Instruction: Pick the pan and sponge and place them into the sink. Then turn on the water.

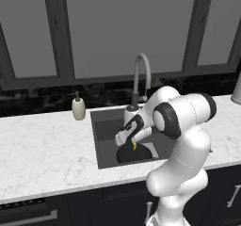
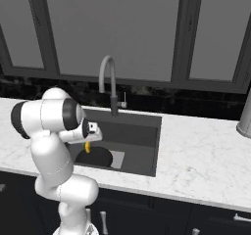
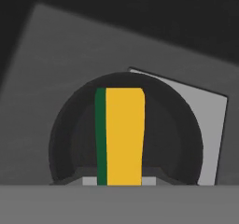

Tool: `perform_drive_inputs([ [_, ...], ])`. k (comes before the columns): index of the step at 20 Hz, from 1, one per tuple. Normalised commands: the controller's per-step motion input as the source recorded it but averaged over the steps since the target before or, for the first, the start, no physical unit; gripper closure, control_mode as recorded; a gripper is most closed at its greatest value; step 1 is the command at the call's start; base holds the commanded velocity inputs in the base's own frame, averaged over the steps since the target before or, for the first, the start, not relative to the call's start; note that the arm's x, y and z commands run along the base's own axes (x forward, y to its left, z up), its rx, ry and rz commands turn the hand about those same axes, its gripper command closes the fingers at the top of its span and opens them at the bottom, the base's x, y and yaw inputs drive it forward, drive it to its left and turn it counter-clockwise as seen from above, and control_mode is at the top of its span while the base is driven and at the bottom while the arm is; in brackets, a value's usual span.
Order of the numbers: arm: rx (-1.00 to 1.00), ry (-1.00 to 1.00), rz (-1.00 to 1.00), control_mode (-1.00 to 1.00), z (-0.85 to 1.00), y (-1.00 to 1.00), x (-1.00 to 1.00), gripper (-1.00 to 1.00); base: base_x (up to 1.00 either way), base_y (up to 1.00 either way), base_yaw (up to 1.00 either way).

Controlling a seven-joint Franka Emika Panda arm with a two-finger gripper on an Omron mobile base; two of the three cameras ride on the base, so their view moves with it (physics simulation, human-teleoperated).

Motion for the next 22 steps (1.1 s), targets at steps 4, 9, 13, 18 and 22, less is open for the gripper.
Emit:
perform_drive_inputs([
  [4, 0.0, 0.0, 0.0, -1.0, -0.26, -0.04, 0.16, 1.0, 0.0, 0.0, 0.0],
  [9, 0.0, 0.0, 0.0, -1.0, -0.25, -0.01, 0.19, 1.0, 0.0, 0.0, 0.0],
  [13, 0.0, 0.0, 0.0, -1.0, -0.28, 0.0, 0.2, 1.0, 0.0, 0.0, 0.0],
  [18, 0.0, 0.0, 0.0, -1.0, -0.34, 0.0, 0.18, 1.0, 0.0, 0.0, 0.0],
  [22, 0.0, 0.0, 0.0, -1.0, -0.43, 0.0, 0.23, -1.0, 0.0, 0.0, 0.0],
])
